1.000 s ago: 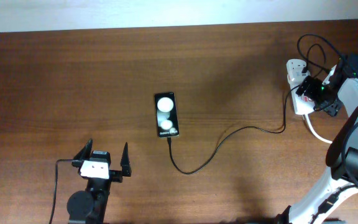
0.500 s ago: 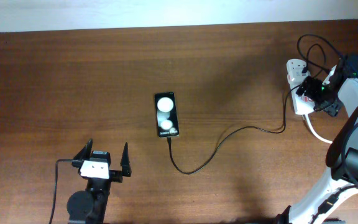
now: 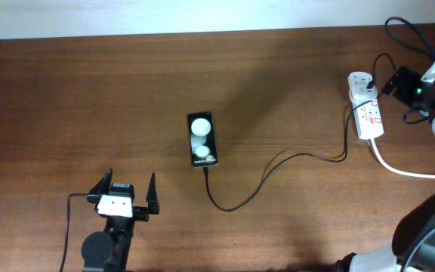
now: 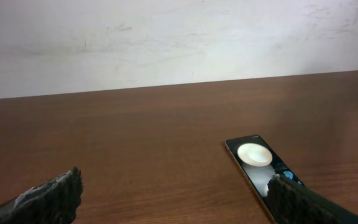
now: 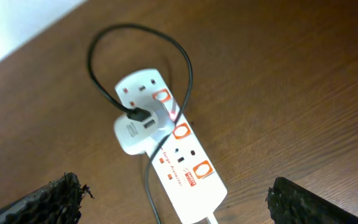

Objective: Plug charger to phone and switch on socket

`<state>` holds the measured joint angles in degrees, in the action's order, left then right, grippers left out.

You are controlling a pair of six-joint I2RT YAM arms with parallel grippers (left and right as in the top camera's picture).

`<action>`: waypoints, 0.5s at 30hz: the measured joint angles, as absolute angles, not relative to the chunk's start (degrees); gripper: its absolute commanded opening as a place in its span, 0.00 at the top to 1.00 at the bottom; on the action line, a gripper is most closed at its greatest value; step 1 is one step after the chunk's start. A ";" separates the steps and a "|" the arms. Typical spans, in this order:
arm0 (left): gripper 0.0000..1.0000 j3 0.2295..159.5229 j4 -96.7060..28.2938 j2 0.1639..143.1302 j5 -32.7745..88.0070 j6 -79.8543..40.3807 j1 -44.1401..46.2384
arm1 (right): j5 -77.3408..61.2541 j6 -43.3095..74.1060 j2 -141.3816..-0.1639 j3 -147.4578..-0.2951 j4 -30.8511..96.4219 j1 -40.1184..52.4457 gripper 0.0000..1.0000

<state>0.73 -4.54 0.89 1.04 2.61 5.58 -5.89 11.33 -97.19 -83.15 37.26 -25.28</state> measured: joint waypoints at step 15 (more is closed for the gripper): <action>0.01 0.73 -4.54 0.84 1.04 2.61 5.58 | -5.50 11.33 -85.10 -83.13 37.34 -10.07 0.01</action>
<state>0.73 -4.54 0.84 1.04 2.61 5.58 -5.50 11.33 -85.10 -83.13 37.34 -10.07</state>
